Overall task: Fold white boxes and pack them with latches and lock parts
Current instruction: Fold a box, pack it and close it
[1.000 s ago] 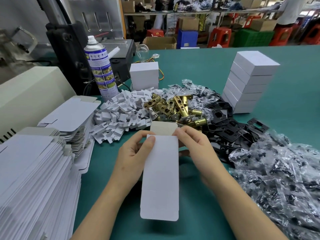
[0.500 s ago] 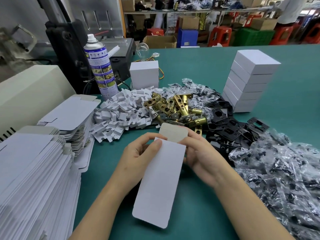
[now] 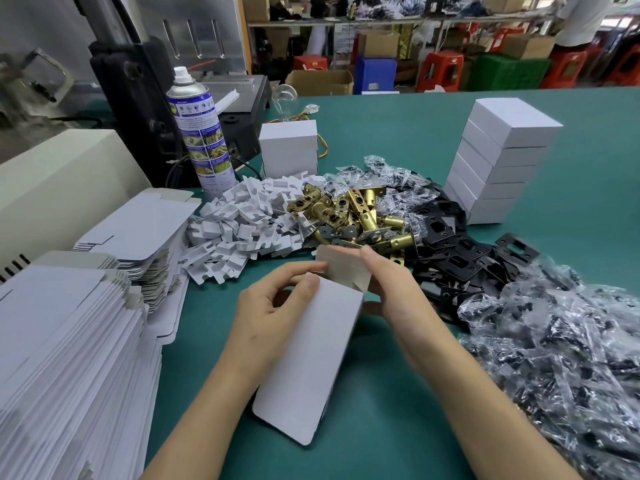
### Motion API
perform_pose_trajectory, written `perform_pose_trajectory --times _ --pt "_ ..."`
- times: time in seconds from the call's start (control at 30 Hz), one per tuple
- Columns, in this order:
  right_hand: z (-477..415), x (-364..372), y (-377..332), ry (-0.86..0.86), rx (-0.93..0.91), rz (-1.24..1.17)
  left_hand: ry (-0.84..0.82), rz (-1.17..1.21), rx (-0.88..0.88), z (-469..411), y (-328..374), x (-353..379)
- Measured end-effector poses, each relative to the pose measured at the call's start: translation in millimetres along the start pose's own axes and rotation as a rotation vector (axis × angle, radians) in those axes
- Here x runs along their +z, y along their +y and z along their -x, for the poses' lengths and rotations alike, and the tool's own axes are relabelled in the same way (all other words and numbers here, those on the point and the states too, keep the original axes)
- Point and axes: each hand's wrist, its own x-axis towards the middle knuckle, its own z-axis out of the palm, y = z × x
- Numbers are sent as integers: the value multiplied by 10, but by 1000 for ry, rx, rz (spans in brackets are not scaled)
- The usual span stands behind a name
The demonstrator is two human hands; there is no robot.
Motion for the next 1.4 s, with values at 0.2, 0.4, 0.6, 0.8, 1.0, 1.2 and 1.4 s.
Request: perform_pose_trajectory --times 0.2,0.4,0.6,0.8,1.0,1.2,1.4 --pt "37 22 -18 -18 -32 59 46 3 19 -12 -17 13" --pt "60 34 -21 26 -71 68 102 30 56 -25 -29 -13" --pt "44 12 -6 13 -78 202 56 -10 107 -3 2 -20" --pt "70 5 -11 87 -239 299 25 -35 158 27 65 -3" --pt "61 -26 -44 77 -207 218 27 -17 141 29 46 -13" --pt "58 -18 -35 52 -198 161 12 -53 160 31 30 -12" --pt "68 28 -14 86 -215 160 17 -69 164 30 18 -17"
